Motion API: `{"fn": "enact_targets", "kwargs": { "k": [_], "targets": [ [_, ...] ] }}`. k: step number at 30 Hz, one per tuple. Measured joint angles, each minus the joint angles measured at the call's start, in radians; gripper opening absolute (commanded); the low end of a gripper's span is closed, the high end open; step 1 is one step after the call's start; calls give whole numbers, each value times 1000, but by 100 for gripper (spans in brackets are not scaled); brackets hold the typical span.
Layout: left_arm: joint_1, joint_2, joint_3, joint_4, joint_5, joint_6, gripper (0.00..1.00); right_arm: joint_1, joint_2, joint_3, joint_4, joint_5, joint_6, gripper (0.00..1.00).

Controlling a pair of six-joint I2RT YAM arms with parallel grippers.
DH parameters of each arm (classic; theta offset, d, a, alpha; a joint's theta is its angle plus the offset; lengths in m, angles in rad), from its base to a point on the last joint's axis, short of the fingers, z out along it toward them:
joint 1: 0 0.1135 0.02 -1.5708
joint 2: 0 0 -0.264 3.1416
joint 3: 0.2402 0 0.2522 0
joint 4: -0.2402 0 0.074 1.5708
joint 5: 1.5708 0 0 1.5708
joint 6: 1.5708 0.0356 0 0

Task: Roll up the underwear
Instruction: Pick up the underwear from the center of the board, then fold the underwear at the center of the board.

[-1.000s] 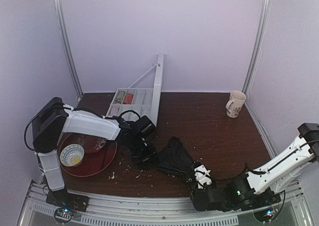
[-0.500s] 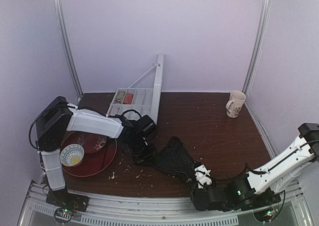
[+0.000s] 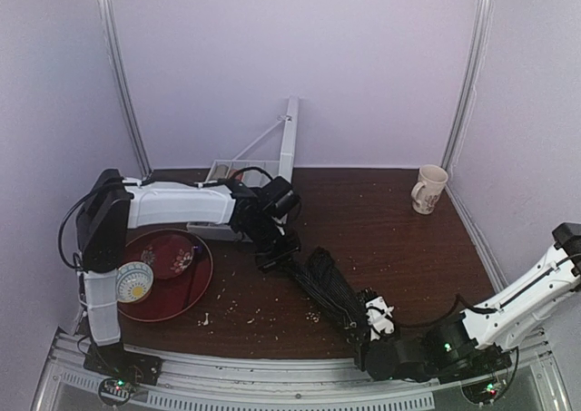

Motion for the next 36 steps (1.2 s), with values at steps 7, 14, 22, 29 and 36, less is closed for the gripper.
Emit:
{"fn": "enact_targets", "kwargs": {
  "k": [7, 14, 22, 29, 36],
  "targets": [
    [0, 86, 107, -55, 9, 39, 0, 5, 0, -34, 32, 0, 44, 0],
    [1, 140, 214, -115, 21, 72, 0, 5, 0, -97, 93, 2, 92, 0],
    [5, 202, 317, -168, 41, 99, 0, 5, 0, -117, 140, 8, 139, 0],
    [5, 257, 399, -193, 50, 107, 0, 5, 0, -136, 158, 21, 173, 0],
    [6, 319, 486, -189, 72, 124, 0, 5, 0, -144, 155, 40, 218, 0]
  ]
}}
